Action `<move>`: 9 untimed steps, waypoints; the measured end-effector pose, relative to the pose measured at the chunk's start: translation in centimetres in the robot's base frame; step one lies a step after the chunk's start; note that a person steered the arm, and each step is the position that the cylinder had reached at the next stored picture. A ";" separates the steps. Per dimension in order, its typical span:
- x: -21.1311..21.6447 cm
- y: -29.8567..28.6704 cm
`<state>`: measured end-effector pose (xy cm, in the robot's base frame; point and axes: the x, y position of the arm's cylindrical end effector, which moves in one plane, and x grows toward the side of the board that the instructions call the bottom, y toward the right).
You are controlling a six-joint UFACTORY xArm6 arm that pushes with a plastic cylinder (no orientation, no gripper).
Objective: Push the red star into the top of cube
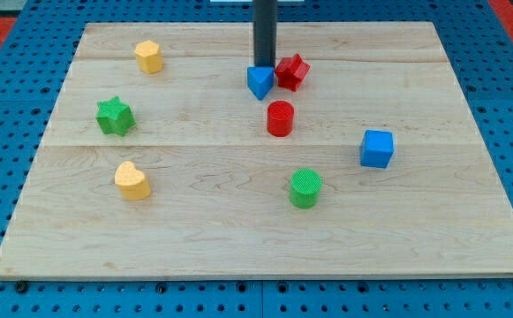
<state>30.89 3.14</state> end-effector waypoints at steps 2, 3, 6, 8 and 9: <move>0.1 7.2; 6.6 9.9; -1.4 10.3; 9.6 10.6; 15.5 10.5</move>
